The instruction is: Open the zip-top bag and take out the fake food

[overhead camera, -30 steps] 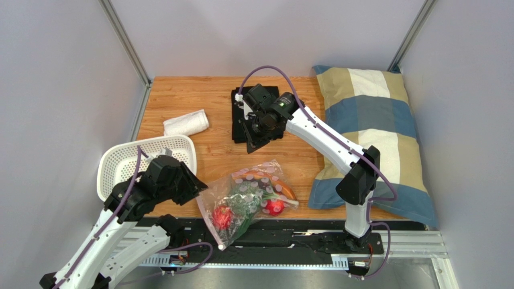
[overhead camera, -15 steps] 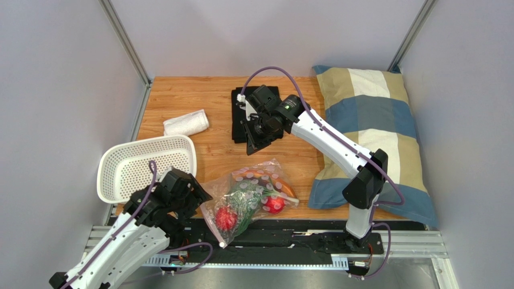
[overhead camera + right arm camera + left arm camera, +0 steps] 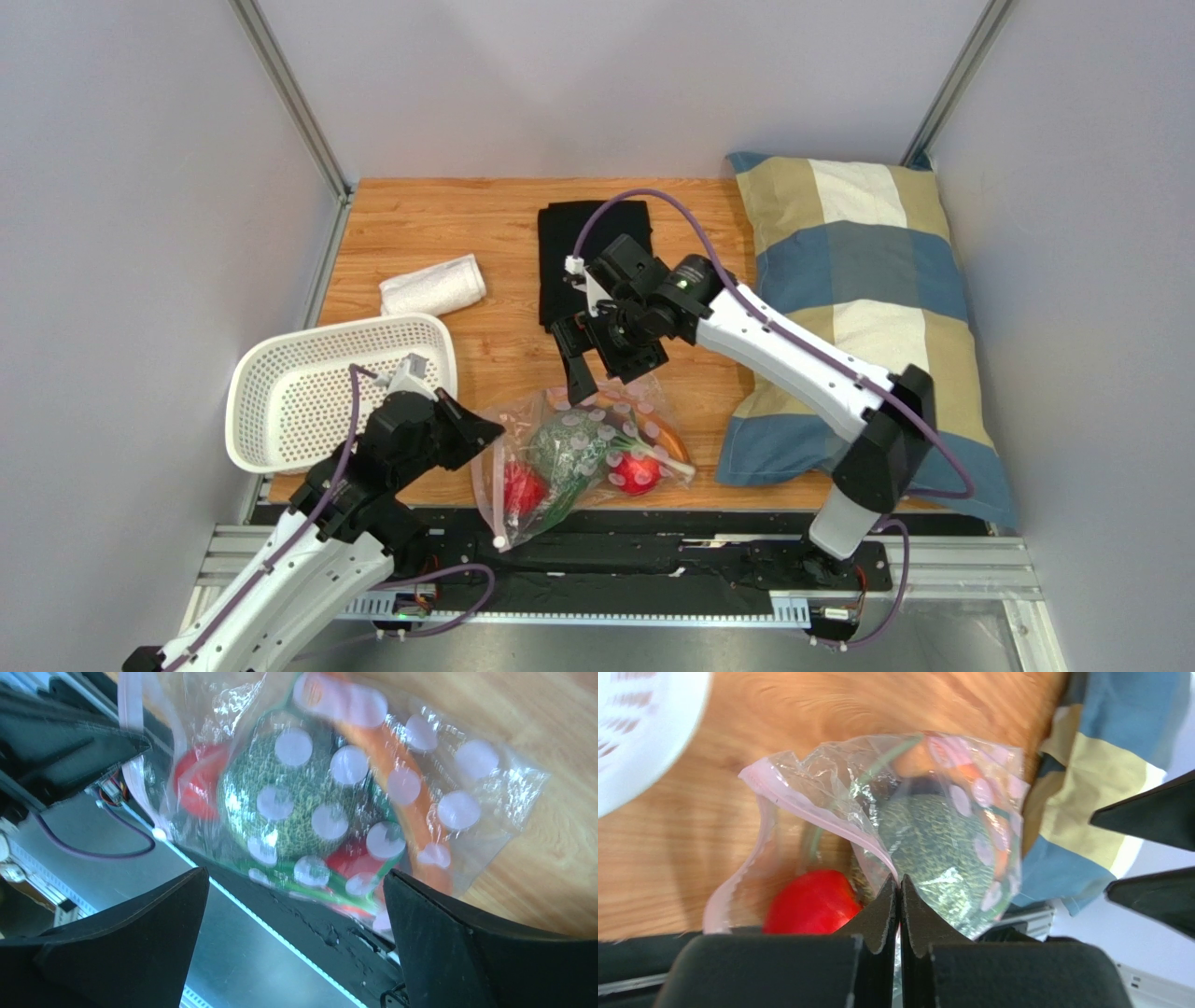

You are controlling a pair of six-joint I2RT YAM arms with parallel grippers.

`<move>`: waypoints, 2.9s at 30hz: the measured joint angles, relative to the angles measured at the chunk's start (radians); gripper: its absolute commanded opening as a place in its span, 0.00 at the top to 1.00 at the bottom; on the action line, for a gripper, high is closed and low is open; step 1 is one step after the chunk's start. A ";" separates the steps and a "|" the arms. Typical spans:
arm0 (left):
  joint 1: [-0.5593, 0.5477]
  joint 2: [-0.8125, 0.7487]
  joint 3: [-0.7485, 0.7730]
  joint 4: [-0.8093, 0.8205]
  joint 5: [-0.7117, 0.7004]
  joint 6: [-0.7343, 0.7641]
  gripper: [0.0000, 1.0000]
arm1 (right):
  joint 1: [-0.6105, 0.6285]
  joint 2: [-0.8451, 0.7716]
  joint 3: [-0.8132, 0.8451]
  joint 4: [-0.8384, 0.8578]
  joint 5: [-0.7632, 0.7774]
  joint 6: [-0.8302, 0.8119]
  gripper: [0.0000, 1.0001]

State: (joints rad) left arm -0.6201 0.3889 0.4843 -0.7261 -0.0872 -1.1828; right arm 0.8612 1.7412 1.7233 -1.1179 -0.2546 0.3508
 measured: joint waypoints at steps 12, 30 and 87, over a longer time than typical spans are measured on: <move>0.000 0.251 0.285 0.171 0.142 0.003 1.00 | 0.234 -0.508 -0.443 0.442 0.169 0.051 0.11; -0.071 0.496 0.525 0.199 0.214 -0.121 1.00 | 0.369 -0.399 -0.359 0.568 0.499 0.103 0.16; -0.195 0.693 0.545 -0.193 0.598 0.647 0.06 | 0.346 -0.406 -0.429 0.532 0.553 0.079 1.00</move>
State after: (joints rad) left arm -0.8154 1.0821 1.0294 -0.9188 0.5110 -0.5354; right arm 1.2072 1.3357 1.2942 -0.5858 0.2981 0.4294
